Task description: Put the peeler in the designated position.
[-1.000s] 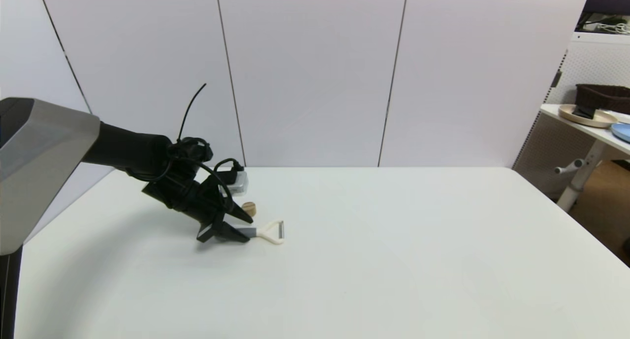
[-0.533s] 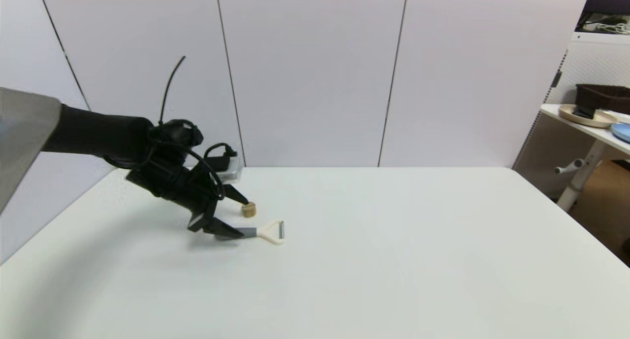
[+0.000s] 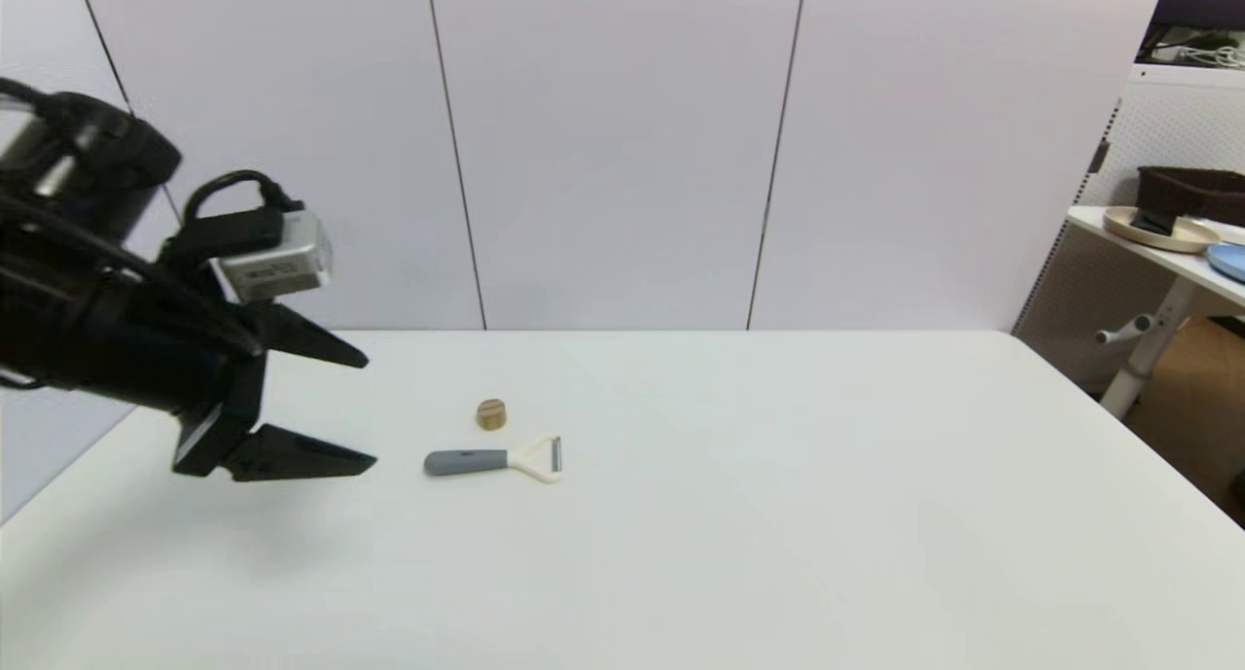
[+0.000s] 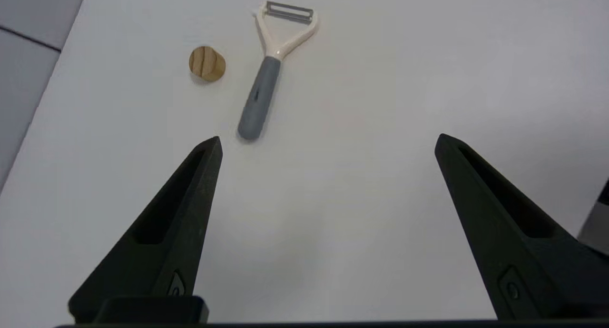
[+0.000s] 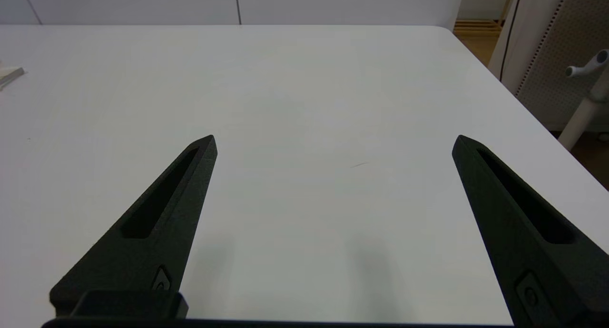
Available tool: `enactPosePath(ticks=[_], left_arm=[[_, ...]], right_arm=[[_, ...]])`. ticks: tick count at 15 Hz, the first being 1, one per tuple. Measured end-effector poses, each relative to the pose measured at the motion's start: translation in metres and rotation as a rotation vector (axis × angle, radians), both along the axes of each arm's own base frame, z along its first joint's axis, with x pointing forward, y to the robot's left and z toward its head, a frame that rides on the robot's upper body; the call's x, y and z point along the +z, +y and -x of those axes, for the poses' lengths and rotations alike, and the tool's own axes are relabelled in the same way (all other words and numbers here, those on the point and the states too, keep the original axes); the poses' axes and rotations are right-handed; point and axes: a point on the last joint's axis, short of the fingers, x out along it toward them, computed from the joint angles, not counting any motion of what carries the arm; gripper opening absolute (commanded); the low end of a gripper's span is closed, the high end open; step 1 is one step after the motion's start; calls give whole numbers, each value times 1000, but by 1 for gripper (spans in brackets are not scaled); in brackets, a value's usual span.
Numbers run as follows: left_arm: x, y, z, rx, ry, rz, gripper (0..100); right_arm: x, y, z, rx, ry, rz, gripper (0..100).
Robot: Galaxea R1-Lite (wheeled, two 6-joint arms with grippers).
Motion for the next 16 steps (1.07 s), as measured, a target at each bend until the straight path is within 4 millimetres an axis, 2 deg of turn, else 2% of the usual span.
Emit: enactPosePath(ticks=[3, 6, 10, 12, 14, 16], left_arm=[[6, 17, 66, 217, -47, 50, 100], [-19, 34, 114, 451, -166, 125, 100], [-58, 43, 156, 664, -420, 310, 100], [-68, 43, 177, 687, -565, 379, 100], [-84, 41, 199, 695, -640, 402, 100], [-100, 40, 212, 697, -681, 407, 100]], right_arm=[[0, 0, 0, 0, 0, 0, 100], [0, 0, 0, 0, 0, 0, 100], [0, 0, 0, 0, 0, 0, 100], [0, 0, 0, 0, 0, 0, 100], [0, 0, 0, 0, 0, 0, 100], [0, 0, 0, 0, 0, 0, 100]])
